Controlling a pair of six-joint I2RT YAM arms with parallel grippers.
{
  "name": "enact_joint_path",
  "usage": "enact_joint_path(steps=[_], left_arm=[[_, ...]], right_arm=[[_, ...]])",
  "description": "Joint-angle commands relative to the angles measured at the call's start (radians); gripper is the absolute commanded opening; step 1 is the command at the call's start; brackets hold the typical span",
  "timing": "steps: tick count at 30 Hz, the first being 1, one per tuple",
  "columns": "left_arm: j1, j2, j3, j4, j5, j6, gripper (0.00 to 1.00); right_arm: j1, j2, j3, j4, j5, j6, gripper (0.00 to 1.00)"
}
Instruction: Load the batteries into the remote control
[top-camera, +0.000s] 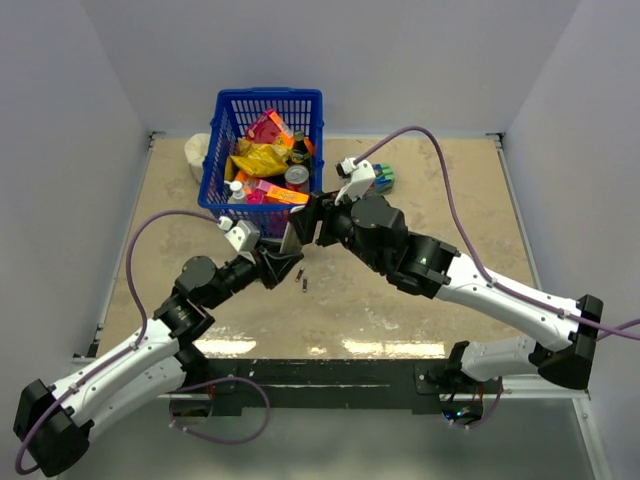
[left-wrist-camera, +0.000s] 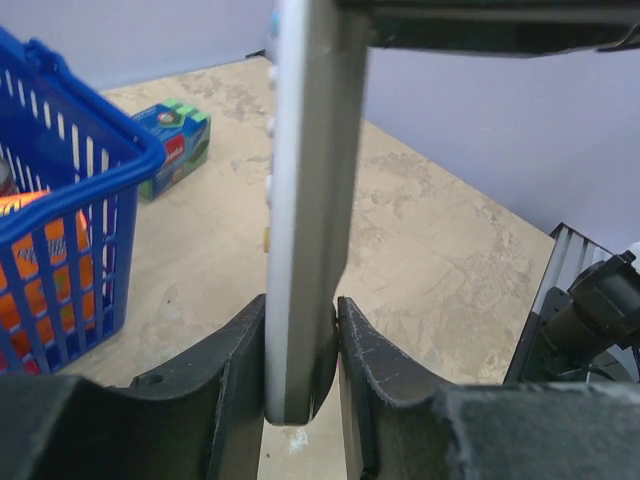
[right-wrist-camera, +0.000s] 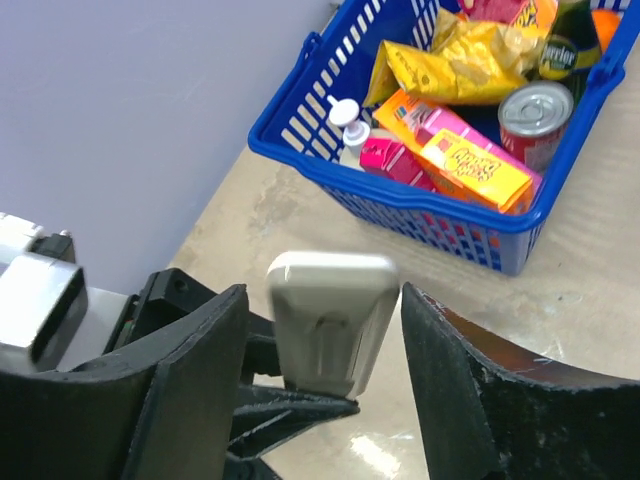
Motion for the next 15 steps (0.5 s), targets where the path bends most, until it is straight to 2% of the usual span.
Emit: enact_joint_path(steps=[1, 4, 10, 11, 15], left_arm=[[0.000, -0.051, -0.092, 0.156, -0.078, -0.110, 0.00], [0.000, -0.053, -0.103, 0.154, -0.060, -0.142, 0.00], [0.000, -0.065, -0.103, 0.134, -0.022, -0.189, 0.00], [-0.002, -0.073, -0.099, 0.124, -0.019, -0.187, 0.00], [0.000, -0.091, -0.071, 0.062, -0.016, -0.175, 0.00]], right_arm=[[0.007, -0.067, -0.026, 0.049, 0.045, 0.125, 0.68], [0.006, -0.093, -0.049, 0.089, -0.007, 0.020, 0.73], [0.007, -0.189, -0.112, 0.121, -0.185, -0.410, 0.85], [0.006, -0.202, -0.143, 0.117, -0.214, -0.539, 0.85], [0.006, -0.257, -0.212, 0.106, -0.375, -0.822, 0.83]])
